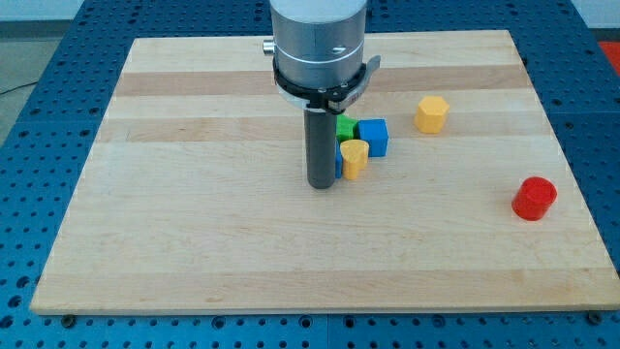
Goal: Move red circle to the bottom of blue cube
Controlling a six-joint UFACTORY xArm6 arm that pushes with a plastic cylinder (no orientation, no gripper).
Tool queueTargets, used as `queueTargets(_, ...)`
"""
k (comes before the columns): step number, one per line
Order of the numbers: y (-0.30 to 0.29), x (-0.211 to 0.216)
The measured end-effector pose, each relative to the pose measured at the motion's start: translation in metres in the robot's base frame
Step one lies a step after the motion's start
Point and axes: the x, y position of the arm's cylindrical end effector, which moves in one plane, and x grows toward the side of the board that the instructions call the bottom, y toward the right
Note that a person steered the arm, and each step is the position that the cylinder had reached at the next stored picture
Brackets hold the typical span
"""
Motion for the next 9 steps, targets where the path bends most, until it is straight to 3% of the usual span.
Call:
queueTargets(2, 0.005, 0.003)
queueTargets(3, 0.043, 0.055)
queueTargets(5, 0.247, 0.077)
queueTargets(6, 0.291, 0.07)
queueTargets(8, 0.247, 0.022)
queueTargets(9, 0.219, 0.017)
